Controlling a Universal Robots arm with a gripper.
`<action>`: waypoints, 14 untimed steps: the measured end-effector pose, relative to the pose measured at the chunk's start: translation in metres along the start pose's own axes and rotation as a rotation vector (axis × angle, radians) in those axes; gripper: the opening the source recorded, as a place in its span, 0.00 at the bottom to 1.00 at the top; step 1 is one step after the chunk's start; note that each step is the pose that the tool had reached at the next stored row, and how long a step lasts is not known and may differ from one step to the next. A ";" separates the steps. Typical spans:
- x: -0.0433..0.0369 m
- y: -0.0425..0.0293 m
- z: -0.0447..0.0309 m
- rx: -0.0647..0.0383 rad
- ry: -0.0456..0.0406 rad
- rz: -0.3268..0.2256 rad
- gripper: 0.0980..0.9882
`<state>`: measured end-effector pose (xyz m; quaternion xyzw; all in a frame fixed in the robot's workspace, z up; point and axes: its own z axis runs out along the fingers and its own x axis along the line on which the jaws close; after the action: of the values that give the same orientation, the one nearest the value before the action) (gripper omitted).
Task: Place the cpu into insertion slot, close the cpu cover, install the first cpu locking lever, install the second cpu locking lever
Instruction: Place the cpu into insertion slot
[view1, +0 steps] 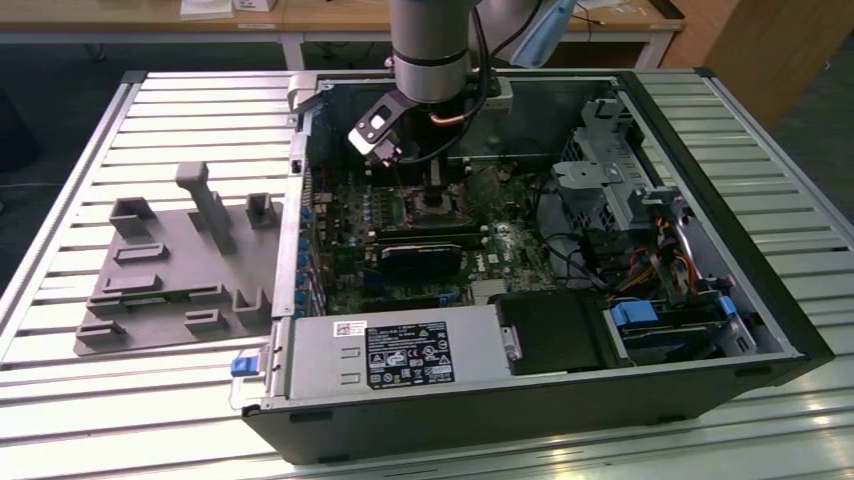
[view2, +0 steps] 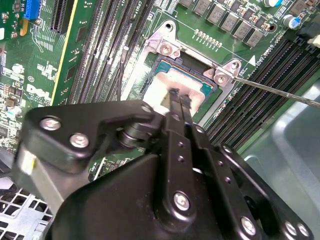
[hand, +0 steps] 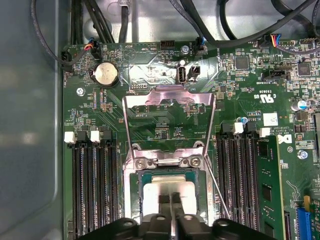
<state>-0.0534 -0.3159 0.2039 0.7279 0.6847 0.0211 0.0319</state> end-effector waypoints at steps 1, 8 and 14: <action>0.0000 0.0000 0.0000 0.000 0.0000 0.000 0.02; 0.0000 0.0003 -0.0002 0.000 -0.0001 0.000 0.00; 0.0001 0.0005 0.0005 0.000 0.0001 0.000 0.00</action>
<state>-0.0529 -0.3158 0.2034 0.7279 0.6847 0.0212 0.0319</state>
